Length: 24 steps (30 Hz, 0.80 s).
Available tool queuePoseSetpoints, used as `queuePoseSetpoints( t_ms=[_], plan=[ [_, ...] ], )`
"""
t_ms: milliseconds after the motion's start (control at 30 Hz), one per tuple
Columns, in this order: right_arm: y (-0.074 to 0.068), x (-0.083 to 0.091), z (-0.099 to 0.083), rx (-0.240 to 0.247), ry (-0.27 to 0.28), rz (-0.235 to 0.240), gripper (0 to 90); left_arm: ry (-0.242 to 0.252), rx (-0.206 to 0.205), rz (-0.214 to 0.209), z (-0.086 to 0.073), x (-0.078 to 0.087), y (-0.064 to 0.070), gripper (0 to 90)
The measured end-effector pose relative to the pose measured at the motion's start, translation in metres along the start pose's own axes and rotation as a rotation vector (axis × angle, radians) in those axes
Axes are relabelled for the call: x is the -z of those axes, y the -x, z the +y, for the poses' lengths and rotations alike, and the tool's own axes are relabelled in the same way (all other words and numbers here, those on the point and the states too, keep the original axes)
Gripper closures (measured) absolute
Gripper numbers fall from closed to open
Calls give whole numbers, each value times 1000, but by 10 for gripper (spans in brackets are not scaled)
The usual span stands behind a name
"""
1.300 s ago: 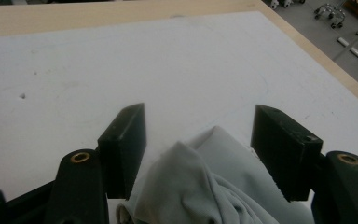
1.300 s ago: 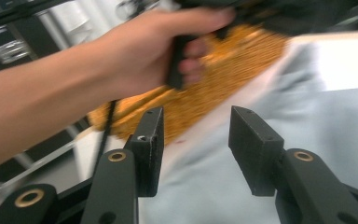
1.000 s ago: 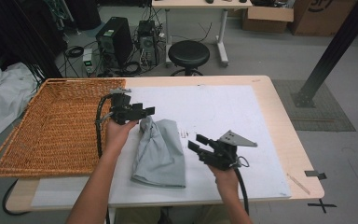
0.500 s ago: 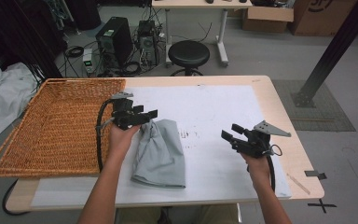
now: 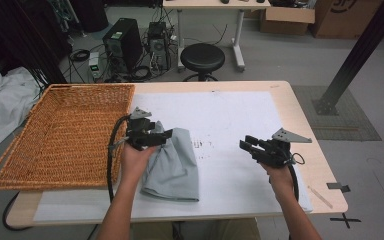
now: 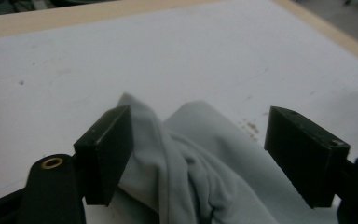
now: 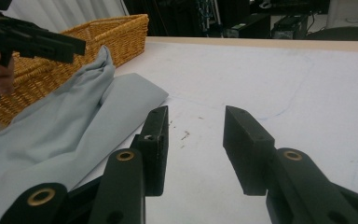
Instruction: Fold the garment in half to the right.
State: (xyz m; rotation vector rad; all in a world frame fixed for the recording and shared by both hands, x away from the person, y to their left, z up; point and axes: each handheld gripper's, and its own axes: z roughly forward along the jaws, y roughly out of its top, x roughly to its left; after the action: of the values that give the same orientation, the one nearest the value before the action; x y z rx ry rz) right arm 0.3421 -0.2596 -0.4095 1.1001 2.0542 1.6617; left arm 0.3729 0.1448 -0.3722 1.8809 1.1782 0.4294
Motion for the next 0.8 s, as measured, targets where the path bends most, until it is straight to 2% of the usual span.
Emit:
queuePoseSetpoints(
  t_ms=[100,200,267,333,433,500,567,633,733,767,800],
  plan=[
    [-4,-4,-3,0,-2,3,588,-39,-26,74,-9,-5,4,238],
    [-7,-4,-4,-13,17,14,566,-107,-55,153,-20,-11,4,235],
    [-8,-4,-3,-11,22,17,556,-147,-38,191,-27,-13,3,249],
    [-8,-4,0,-11,21,19,553,-155,-12,210,-34,-12,1,296],
    [-7,-7,2,-10,21,21,551,-141,37,232,-45,-8,-2,325],
    [-8,-10,2,-9,17,28,548,-121,51,234,-49,-3,-3,321],
    [-10,-13,1,-6,10,32,543,-83,75,244,-52,5,-2,315],
    [-11,-15,0,-7,7,39,541,-42,75,260,-53,14,0,298],
    [-13,-17,-1,-4,5,47,540,19,47,227,-54,26,8,295],
    [-13,-18,-1,-2,5,49,540,48,42,185,-54,30,13,295],
    [-14,-19,-2,-5,1,52,537,57,38,166,-53,31,15,296]
  ],
)
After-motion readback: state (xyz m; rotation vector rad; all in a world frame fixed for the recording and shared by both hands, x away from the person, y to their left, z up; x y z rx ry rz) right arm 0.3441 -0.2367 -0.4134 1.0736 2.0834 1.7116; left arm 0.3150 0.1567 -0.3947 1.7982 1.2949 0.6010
